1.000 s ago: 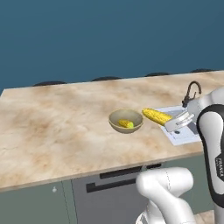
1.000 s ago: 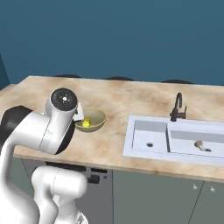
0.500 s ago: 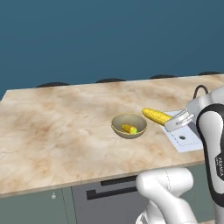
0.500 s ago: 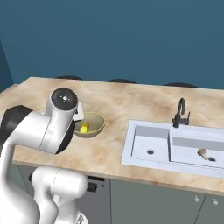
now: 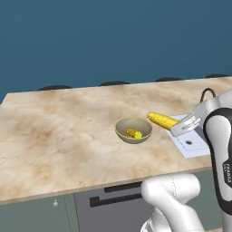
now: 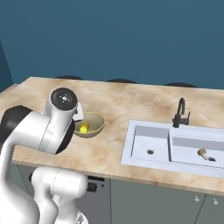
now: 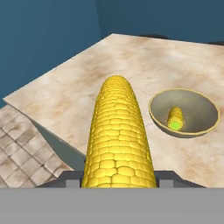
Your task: Pick the corns from the cabinet and place them in one bowl. Pick the mushroom from the sink and place it in the other bowl.
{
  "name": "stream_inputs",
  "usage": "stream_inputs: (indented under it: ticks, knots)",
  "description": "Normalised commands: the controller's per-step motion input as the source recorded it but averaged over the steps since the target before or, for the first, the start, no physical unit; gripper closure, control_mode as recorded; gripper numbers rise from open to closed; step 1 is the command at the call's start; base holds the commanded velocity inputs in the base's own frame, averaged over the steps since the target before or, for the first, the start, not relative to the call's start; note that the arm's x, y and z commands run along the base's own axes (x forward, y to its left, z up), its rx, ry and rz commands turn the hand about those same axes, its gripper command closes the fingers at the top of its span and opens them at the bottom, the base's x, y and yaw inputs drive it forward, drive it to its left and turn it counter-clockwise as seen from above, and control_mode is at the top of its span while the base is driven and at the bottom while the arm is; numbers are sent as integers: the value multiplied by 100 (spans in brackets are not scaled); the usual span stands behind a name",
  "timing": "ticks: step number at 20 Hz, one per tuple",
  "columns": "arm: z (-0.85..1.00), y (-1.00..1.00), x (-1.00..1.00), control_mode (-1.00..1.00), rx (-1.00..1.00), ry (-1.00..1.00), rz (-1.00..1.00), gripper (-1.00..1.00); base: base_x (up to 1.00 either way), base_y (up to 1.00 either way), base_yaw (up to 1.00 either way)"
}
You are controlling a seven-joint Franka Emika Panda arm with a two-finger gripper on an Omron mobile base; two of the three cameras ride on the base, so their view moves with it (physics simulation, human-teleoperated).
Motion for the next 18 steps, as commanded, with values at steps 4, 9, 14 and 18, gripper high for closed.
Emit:
stream_inputs:
  ticks: [4,9,14,18]
  knots:
    - [0,0,0,100,0,0,0,100,0,0,0]
    - [2,0,14,-100,1,2,0,100,0,0,0]
    - [1,0,34,-100,0,25,0,100,0,0,0]
    - [0,0,44,-100,0,34,0,100,0,0,0]
